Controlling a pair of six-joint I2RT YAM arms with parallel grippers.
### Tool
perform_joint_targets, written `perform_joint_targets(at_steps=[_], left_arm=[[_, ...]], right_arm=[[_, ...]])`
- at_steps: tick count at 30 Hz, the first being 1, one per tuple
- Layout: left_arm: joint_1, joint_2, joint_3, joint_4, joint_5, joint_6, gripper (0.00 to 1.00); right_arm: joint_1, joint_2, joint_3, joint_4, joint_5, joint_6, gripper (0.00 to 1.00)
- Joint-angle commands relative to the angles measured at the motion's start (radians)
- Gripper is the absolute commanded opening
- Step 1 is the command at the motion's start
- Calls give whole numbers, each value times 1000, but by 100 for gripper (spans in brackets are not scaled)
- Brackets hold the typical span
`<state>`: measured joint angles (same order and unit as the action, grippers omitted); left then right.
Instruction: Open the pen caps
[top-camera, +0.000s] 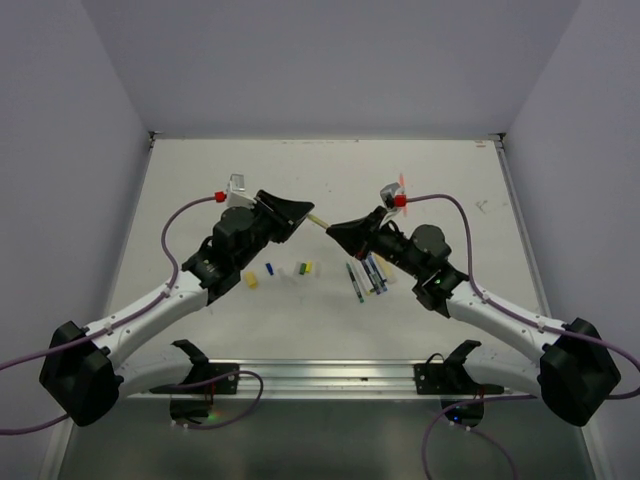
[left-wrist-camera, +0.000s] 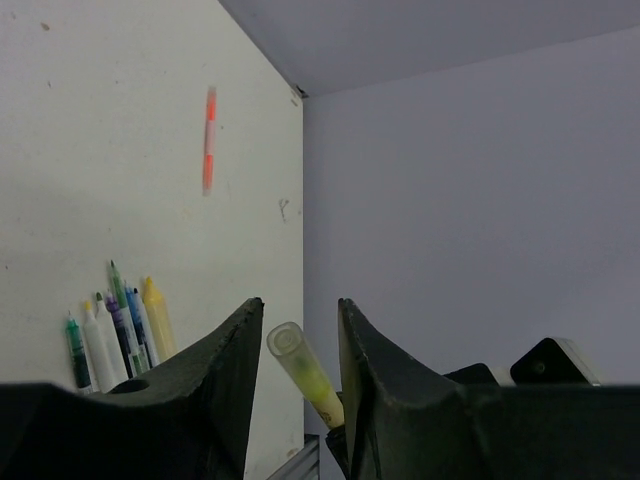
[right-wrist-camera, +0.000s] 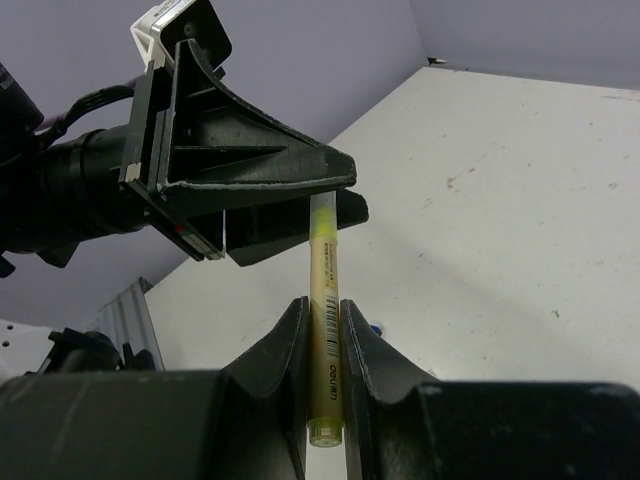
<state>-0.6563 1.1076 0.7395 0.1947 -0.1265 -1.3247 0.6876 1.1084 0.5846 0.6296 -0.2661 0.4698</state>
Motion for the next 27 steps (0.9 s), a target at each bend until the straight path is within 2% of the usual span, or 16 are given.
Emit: perform_joint_targets(at_steps=[1,5,7,8,13,14,16,17,20,23,27], left_arm=[[-9,6,0,64,-10,-31,38],[-14,8,3,68,-7,-36,35],[-17,8,3,65,-13,-34,30],[-16,5,3,64,-18,-34,24],[-16,-12,3,54,-50,-7,6],[-16,-17,4,52,-51,1,0],[-16,-18,6,46,-56,34,0],[-16,-25,5,43,-61,68,0],[-16,-29,9,26,-76,168,0],[-16,-31,11,11,-68,269,0],[-16,-35,3,23,-15,340,0]], right_arm=[[13,4,6,68,39,-28,0],[21,8,4,71,48,-33,0],[24,11,6,71,47,-36,0],[26,13,6,73,45,-36,0],[30,8,3,48,39,-23,1],[30,5,-2,44,39,-16,5],[30,-7,-5,26,33,-8,18],[30,-12,1,12,28,-4,32],[30,-30,40,-86,-4,1,53],[29,-30,84,-192,-25,-11,63],[29,-4,127,-257,-53,-19,65]])
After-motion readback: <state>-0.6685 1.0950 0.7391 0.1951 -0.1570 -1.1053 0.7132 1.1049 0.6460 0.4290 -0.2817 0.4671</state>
